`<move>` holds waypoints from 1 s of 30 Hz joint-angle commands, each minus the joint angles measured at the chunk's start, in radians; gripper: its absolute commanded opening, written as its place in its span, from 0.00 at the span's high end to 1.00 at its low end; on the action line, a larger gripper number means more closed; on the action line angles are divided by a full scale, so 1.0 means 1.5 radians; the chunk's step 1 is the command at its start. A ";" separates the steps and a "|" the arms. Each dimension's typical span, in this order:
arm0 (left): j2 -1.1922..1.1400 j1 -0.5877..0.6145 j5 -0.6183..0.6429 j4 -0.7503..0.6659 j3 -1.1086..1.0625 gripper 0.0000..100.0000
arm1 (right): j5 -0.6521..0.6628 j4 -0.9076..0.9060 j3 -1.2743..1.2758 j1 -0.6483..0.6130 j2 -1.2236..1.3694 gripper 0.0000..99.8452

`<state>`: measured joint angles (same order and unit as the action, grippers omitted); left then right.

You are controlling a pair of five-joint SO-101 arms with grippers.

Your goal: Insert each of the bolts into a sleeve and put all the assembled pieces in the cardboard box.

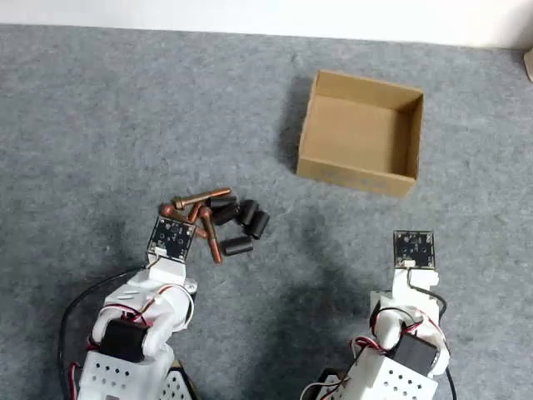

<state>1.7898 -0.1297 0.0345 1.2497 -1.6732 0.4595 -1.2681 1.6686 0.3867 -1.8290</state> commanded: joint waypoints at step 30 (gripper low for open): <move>-0.003 -0.118 0.001 -0.015 -0.016 0.99 | -0.055 0.065 0.094 -0.208 -0.005 0.83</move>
<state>1.7914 -0.2279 0.0330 1.2467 -1.6732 0.4519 -1.2559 1.6686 0.1672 -1.8290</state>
